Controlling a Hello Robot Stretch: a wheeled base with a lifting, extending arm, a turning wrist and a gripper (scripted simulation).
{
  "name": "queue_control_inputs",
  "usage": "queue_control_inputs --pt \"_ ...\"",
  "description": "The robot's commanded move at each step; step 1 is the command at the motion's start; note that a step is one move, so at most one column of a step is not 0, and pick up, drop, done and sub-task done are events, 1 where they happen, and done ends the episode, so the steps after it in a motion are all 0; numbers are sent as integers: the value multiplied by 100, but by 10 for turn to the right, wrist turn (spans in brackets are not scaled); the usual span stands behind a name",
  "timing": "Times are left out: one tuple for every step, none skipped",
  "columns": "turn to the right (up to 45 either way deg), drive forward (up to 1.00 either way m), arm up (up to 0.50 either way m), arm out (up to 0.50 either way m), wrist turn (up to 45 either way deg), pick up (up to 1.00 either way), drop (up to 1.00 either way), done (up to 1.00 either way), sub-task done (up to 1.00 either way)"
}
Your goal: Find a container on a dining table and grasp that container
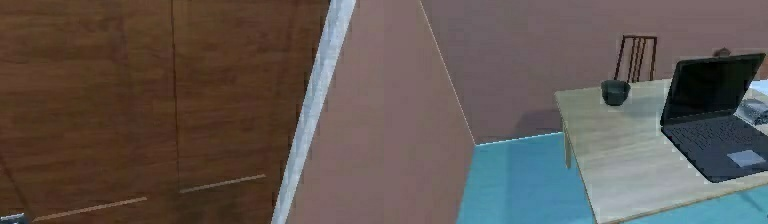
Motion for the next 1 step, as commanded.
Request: queue_control_inputs --pt "450 0 0 0 0 0 0 0 0"
